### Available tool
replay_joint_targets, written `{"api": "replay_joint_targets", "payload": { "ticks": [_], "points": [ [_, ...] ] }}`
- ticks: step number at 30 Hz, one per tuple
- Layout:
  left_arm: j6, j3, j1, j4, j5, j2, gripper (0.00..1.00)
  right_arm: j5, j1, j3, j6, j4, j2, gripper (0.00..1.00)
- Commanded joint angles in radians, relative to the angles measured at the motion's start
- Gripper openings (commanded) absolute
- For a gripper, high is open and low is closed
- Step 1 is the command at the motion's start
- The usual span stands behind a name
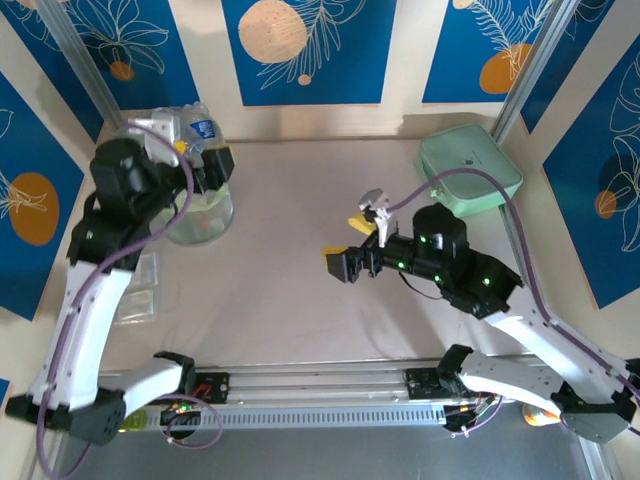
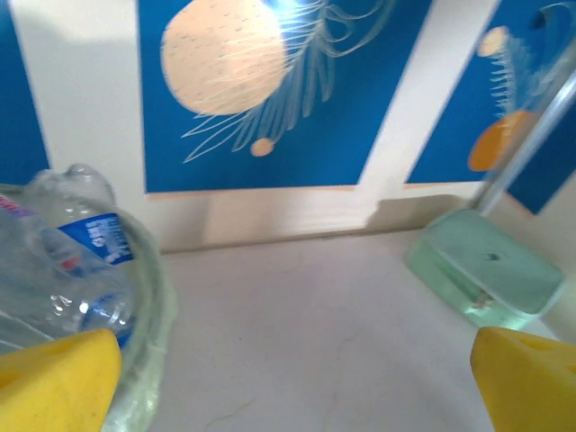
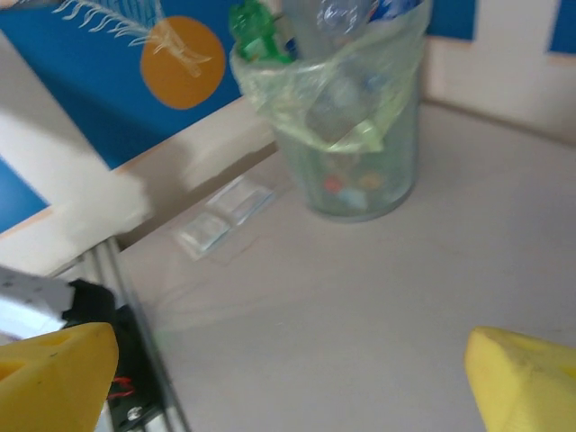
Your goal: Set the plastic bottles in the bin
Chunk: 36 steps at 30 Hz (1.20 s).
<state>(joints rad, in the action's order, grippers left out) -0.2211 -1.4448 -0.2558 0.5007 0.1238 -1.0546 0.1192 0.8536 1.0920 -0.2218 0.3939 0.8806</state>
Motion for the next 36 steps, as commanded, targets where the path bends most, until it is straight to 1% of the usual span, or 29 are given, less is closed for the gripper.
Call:
{"api": "replay_joint_targets", "payload": {
  "ticks": [1,3,4,5,8,10,12,14,15,16,18,19,20,21,23,24,25,27,29,30,31,32,35,36],
  "points": [
    [0.032,0.162,-0.005,-0.117,0.056,0.101,0.99,0.206,0.001,-0.106,0.088,-0.037,-0.100,0.99],
    [0.024,0.278,-0.006,-0.154,0.020,0.190,0.99,0.222,-0.004,-0.219,0.166,-0.125,-0.182,0.99],
    [0.004,0.336,-0.005,-0.163,-0.038,0.237,0.99,0.239,-0.009,-0.290,0.208,-0.183,-0.226,0.99],
    [-0.014,0.386,-0.005,-0.162,-0.114,0.275,0.99,0.252,-0.012,-0.351,0.241,-0.230,-0.264,0.99],
    [-0.074,0.577,-0.004,-0.188,-0.396,0.399,0.99,0.288,-0.034,-0.554,0.359,-0.365,-0.390,0.99],
    [-0.007,0.671,-0.004,-0.215,-0.465,0.454,0.99,0.346,-0.064,-0.665,0.378,-0.450,-0.453,0.99],
    [0.060,0.773,-0.004,-0.260,-0.498,0.490,0.99,0.387,-0.110,-0.750,0.381,-0.523,-0.509,0.99],
    [0.089,0.868,-0.004,-0.334,-0.540,0.502,0.99,0.397,-0.179,-0.817,0.338,-0.580,-0.544,0.99],
    [0.109,0.918,-0.004,-0.392,-0.528,0.500,0.99,0.376,-0.220,-0.846,0.307,-0.605,-0.547,0.99],
    [0.141,0.965,-0.004,-0.452,-0.483,0.491,0.99,0.346,-0.261,-0.873,0.273,-0.620,-0.539,0.99],
    [0.230,1.053,-0.004,-0.569,-0.353,0.469,0.99,0.324,-0.325,-0.902,0.179,-0.631,-0.512,0.99],
    [0.269,1.112,-0.004,-0.645,-0.317,0.461,0.99,0.305,-0.353,-0.914,0.170,-0.643,-0.492,0.99],
    [0.269,1.168,-0.003,-0.717,-0.335,0.456,0.99,0.300,-0.371,-0.926,0.178,-0.657,-0.473,0.99],
    [0.253,1.230,-0.001,-0.808,-0.391,0.452,0.99,0.305,-0.394,-0.946,0.200,-0.699,-0.444,0.99],
    [0.270,1.335,0.006,-0.960,-0.447,0.432,0.99,0.309,-0.448,-0.971,0.250,-0.768,-0.374,0.99],
    [0.273,1.358,0.014,-1.005,-0.477,0.405,0.99,0.302,-0.495,-0.968,0.233,-0.775,-0.328,0.99],
    [0.269,1.354,0.024,-1.002,-0.497,0.371,0.99,0.280,-0.551,-0.951,0.192,-0.756,-0.284,0.99],
    [0.281,1.341,0.040,-1.030,-0.500,0.290,0.99,0.223,-0.643,-0.923,0.152,-0.733,-0.189,0.99],
    [0.301,1.354,0.053,-1.162,-0.513,0.182,0.99,0.211,-0.704,-0.925,0.115,-0.784,-0.105,0.99],
    [0.301,1.339,0.056,-1.185,-0.530,0.135,0.99,0.183,-0.737,-0.928,0.099,-0.829,-0.057,0.99],
    [0.294,1.323,0.066,-1.208,-0.536,0.087,0.99,0.160,-0.759,-0.909,0.085,-0.834,-0.019,0.99],
    [0.287,1.313,0.078,-1.242,-0.526,0.044,0.99,0.134,-0.775,-0.900,0.086,-0.866,0.021,0.99],
    [0.264,1.299,0.125,-1.458,-0.471,-0.136,0.99,0.110,-0.811,-0.857,0.067,-0.952,0.158,0.99],
    [0.249,1.298,0.141,-1.554,-0.451,-0.206,0.99,0.085,-0.821,-0.845,0.072,-0.979,0.196,0.99]
  ]
}}
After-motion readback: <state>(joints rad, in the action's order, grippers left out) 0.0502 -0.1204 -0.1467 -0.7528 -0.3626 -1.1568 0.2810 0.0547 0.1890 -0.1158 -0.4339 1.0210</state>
